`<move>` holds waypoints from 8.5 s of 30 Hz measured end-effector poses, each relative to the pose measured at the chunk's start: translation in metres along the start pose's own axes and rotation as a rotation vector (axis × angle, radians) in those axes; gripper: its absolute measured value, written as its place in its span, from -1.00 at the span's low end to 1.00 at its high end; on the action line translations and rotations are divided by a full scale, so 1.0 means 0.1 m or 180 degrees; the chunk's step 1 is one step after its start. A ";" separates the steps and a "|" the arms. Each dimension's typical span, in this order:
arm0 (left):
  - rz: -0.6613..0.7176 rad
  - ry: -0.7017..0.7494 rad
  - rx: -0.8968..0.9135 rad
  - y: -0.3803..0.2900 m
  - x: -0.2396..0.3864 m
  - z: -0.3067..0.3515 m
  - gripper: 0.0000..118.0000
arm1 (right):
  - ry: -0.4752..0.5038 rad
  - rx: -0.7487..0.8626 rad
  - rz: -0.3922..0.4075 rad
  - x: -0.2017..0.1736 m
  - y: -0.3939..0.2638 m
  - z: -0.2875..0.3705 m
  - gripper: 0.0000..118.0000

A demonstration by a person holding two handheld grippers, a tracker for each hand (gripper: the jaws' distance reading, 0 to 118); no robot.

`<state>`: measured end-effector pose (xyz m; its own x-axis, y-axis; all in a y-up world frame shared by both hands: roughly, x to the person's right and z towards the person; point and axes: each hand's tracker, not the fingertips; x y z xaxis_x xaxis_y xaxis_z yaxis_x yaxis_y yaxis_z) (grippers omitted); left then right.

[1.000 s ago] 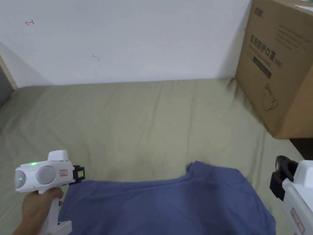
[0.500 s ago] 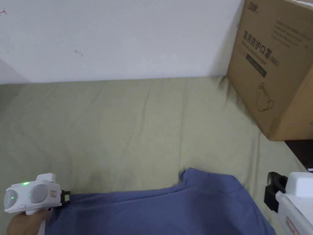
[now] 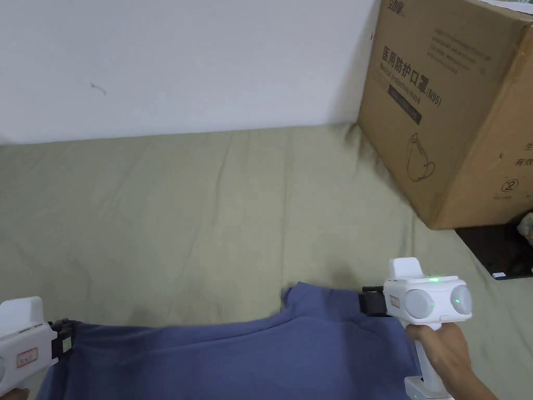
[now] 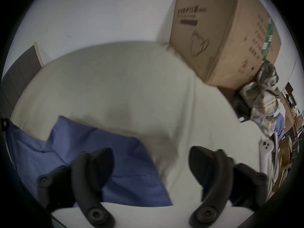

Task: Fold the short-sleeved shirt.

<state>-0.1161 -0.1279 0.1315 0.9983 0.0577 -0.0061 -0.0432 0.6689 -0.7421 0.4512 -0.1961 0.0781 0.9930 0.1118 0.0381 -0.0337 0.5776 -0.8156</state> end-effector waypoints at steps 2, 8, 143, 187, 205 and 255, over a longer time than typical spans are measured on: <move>0.0017 -0.0004 -0.0008 -0.01 -0.02 0.01 -1.00 | 0.0069 -0.0218 -0.0102 -0.07 -0.04 -0.16 0.05; 0.0116 -0.0039 -0.0089 -0.07 -0.11 0.03 -1.00 | 0.0171 -0.0202 -0.0033 -0.22 -0.10 -0.07 -0.96; 0.0561 -0.0477 -0.0150 -1.38 -0.29 2.14 -0.86 | -0.0050 0.2367 -0.0130 -0.33 -1.58 3.67 -1.00; -0.0379 -0.0342 0.0395 -1.77 1.13 1.50 -1.00 | 0.0006 0.2357 -0.0140 -0.12 -1.60 3.79 -1.00; -0.0705 -0.0819 -0.0365 -2.31 2.08 0.90 -1.00 | -0.0117 0.2236 -0.0224 0.03 -1.70 3.73 -1.00; 0.0869 -0.1362 -0.0516 -1.94 0.17 0.95 -0.87 | -0.0012 0.2221 -0.0085 -0.21 -1.53 3.68 -1.00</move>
<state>-0.0949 -0.1863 0.3386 0.8451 0.5334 0.0353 -0.2588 0.4661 -0.8460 0.3938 0.0113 0.4144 0.9941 0.0924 0.0561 -0.0754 0.9646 -0.2528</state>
